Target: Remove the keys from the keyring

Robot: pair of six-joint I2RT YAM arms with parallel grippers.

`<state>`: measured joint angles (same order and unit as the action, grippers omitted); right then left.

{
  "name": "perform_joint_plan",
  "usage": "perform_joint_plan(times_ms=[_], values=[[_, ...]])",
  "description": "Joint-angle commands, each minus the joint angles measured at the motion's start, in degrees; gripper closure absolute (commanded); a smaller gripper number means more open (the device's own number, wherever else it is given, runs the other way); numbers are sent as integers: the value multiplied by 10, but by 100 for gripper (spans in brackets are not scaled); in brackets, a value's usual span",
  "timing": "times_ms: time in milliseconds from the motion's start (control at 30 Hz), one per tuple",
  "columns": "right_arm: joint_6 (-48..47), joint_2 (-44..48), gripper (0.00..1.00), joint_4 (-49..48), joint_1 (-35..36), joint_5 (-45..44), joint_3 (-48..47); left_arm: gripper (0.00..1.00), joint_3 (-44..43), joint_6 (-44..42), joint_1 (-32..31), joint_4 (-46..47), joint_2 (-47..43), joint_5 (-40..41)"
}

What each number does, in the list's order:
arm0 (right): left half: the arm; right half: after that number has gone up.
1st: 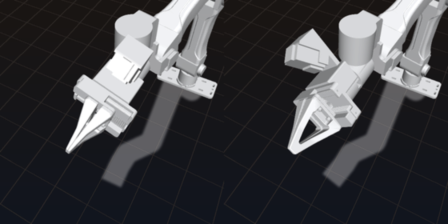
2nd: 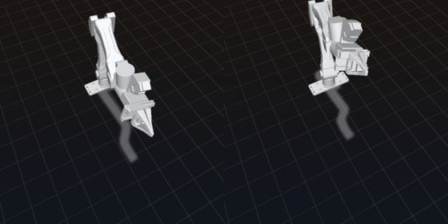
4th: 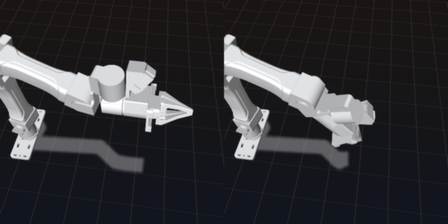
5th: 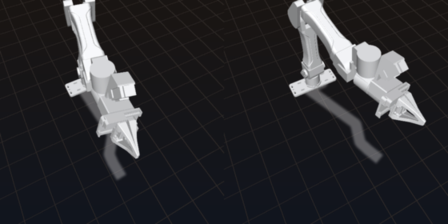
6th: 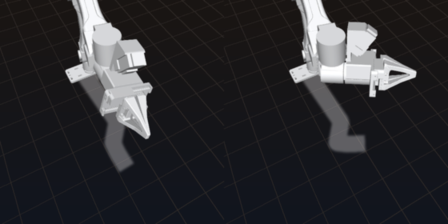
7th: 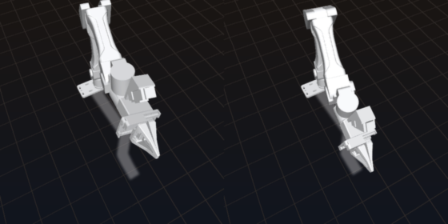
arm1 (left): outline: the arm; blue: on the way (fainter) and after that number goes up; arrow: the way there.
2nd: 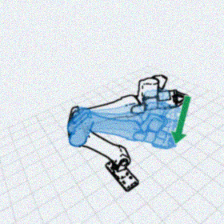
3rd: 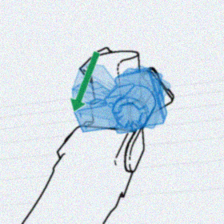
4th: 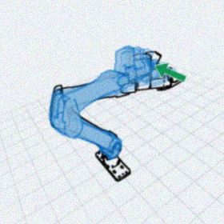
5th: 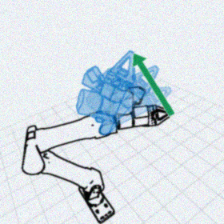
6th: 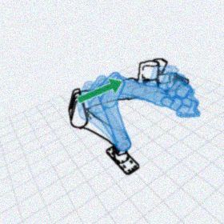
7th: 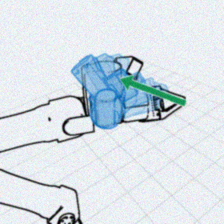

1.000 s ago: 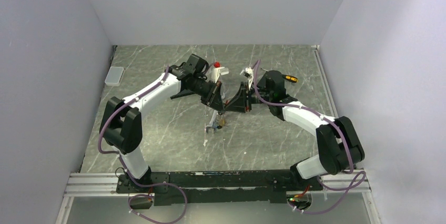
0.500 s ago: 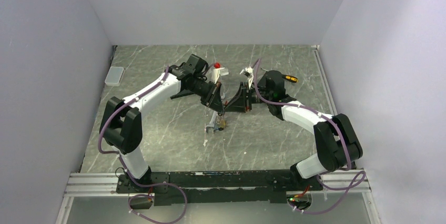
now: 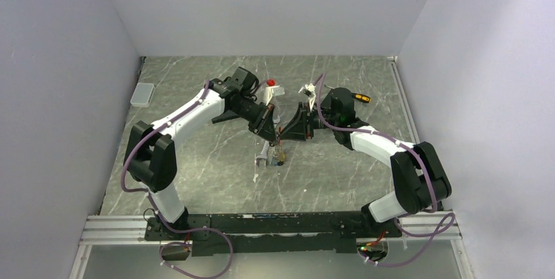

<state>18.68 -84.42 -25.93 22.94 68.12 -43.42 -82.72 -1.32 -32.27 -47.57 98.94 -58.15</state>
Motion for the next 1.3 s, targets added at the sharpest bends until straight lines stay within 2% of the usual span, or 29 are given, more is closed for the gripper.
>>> perform_joint_plan(times_ms=[0,333,400,467,500,700,967,1267], values=[[-27,10,71,-11,-1,-16,3,100,-36,-17,-6,-24,-11,-65],[-61,14,72,25,19,-27,-10,100,-38,-4,-7,-11,-4,-80],[-71,13,79,39,21,-28,-16,100,-36,-2,-7,-8,-5,-82],[-77,15,96,41,22,-30,-17,100,-34,1,-6,-6,-7,-80],[-80,19,100,42,22,-30,-16,100,-33,-1,-6,-7,-9,-78],[-120,49,100,74,20,-41,-18,100,-16,-3,2,2,-21,-45],[-133,92,100,44,21,-44,9,100,-9,9,15,15,-17,-1],[-182,112,100,92,21,-42,6,100,-9,8,33,16,-2,8]])
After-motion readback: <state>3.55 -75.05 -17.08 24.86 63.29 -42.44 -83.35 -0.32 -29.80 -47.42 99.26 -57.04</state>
